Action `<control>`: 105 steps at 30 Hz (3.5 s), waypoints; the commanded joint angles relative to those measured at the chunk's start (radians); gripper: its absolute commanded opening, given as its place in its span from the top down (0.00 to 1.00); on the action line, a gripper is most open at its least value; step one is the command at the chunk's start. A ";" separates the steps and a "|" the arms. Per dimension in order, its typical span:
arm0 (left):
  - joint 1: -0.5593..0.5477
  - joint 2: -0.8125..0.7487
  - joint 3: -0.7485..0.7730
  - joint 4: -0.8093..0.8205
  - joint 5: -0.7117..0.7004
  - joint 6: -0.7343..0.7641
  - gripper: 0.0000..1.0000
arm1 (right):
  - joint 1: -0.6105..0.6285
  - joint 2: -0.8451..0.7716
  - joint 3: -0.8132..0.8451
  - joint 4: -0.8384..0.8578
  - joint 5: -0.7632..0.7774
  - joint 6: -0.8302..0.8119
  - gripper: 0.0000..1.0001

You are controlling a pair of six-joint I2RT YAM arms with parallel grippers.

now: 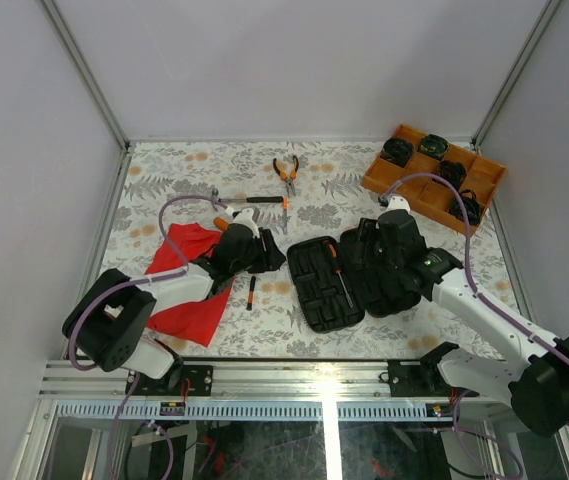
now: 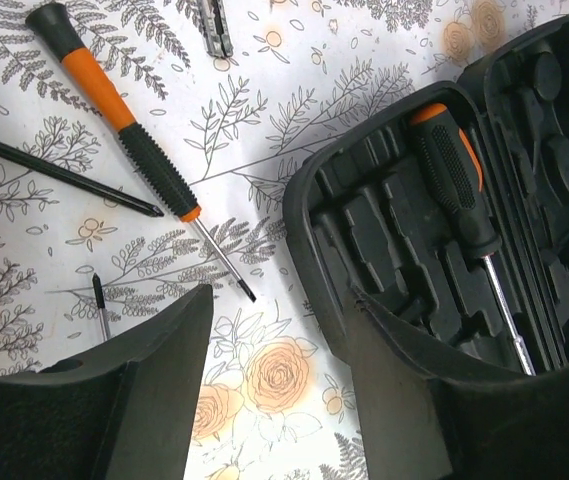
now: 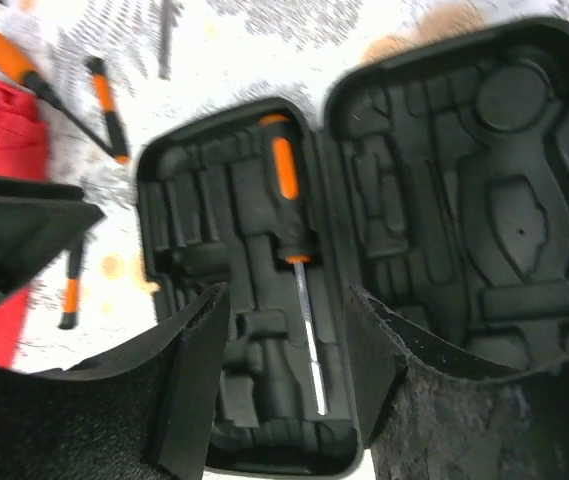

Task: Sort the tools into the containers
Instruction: Place the screwdriver in the storage box.

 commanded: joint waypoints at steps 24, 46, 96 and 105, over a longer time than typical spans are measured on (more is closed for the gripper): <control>0.034 0.198 0.134 0.036 0.229 -0.001 0.48 | 0.010 0.394 0.243 -0.092 -0.132 -0.185 0.62; 0.034 0.262 0.184 0.019 0.254 -0.003 0.46 | 0.011 0.547 0.306 -0.117 -0.114 -0.234 0.66; 0.013 0.302 0.228 -0.014 0.291 0.043 0.66 | 0.058 0.859 0.277 -0.336 -0.035 -0.222 1.00; -0.006 0.311 0.246 -0.034 0.296 0.061 0.79 | 0.081 0.890 0.250 -0.369 0.010 -0.164 1.00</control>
